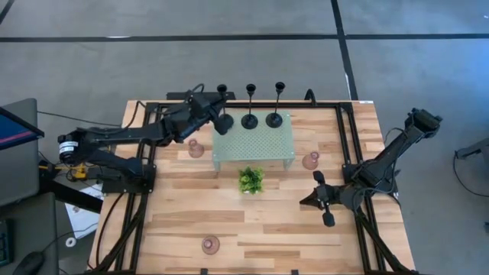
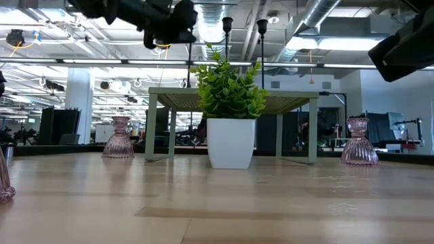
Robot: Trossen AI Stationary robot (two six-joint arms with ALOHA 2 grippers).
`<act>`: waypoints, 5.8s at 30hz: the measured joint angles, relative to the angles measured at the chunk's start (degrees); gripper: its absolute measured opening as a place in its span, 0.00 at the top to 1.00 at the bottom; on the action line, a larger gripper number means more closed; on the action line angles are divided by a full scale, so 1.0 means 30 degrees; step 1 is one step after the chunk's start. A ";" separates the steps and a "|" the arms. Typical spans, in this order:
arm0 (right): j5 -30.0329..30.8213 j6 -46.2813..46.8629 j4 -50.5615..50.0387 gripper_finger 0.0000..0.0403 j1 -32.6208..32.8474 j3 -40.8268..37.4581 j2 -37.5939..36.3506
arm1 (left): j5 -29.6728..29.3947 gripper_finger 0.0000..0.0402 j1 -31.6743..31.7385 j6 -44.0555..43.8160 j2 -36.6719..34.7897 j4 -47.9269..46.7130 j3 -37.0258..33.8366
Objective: Pick & Place candle stick holders
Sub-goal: Put the black candle holder on the shelf, then put the top pink glass candle holder on the shelf
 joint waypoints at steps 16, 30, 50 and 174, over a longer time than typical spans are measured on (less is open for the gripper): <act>0.0168 0.0000 -0.0029 1.00 0.0000 0.0000 0.0000 | 0.1430 0.96 0.0615 -0.0626 0.0029 0.1537 -0.0895; 0.0164 0.0007 0.0121 1.00 0.0000 0.0000 0.0000 | 0.1393 0.86 0.0615 -0.1018 0.0036 0.1239 -0.0895; 0.0160 0.0031 0.0239 1.00 -0.0002 0.0000 0.0000 | 0.0798 0.49 0.0322 -0.0036 -0.2762 -0.2024 -0.0924; 0.0459 0.1173 -0.1348 1.00 -0.0954 0.0000 0.0000 | -1.3336 0.32 -1.1271 -2.1517 -0.1880 -1.0174 -1.2348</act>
